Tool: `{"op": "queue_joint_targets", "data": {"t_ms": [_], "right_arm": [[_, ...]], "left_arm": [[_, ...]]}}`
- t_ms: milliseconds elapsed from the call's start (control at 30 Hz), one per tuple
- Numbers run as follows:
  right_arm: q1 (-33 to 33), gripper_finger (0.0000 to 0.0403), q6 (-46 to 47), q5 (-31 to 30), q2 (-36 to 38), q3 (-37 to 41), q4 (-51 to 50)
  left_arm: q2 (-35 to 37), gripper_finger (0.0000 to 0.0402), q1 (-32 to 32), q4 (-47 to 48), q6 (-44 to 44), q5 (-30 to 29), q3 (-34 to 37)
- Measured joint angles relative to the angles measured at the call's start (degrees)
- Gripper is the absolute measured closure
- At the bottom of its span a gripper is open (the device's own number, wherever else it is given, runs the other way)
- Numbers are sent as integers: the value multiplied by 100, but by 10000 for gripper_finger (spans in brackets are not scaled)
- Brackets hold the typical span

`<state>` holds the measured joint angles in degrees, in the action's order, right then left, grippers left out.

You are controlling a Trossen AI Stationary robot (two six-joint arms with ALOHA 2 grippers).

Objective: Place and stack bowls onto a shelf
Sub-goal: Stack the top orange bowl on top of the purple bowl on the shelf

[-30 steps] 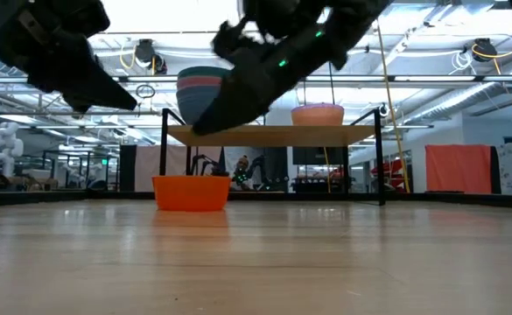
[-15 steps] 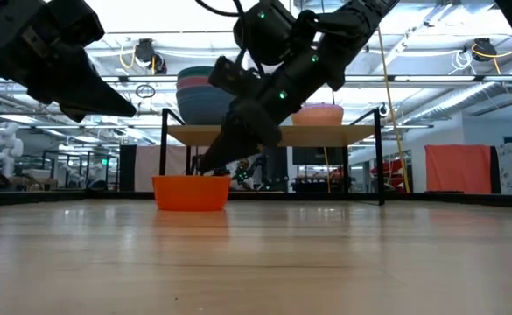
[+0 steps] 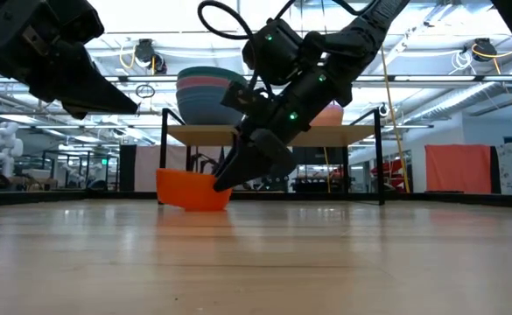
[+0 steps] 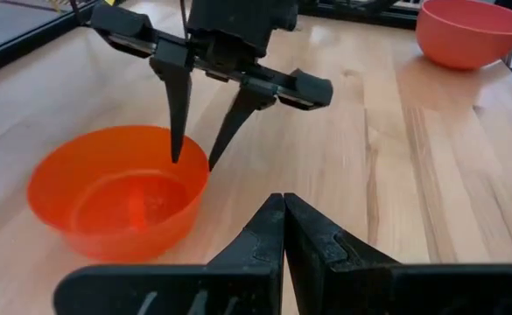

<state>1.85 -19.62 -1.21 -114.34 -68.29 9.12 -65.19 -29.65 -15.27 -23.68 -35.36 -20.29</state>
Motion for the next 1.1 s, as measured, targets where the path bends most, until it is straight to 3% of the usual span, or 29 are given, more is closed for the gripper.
{"op": "queue_joint_targets", "data": {"t_ms": [200, 433, 633, 1100], "right_arm": [[0, 330, -63, 433, 0, 0, -31], [-9, 396, -65, 448, 0, 0, -33], [-103, 399, 2, 450, 130, 0, -70], [-434, 402, 456, 426, 1283, -2, -606]], "left_arm": [[-2, 392, 0, 0, 66, -10, 0], [-2, 392, 0, 0, 67, -11, 0], [-2, 392, 0, 0, 70, -15, 0], [-4, 392, 0, 4, 110, -17, 0]]}}
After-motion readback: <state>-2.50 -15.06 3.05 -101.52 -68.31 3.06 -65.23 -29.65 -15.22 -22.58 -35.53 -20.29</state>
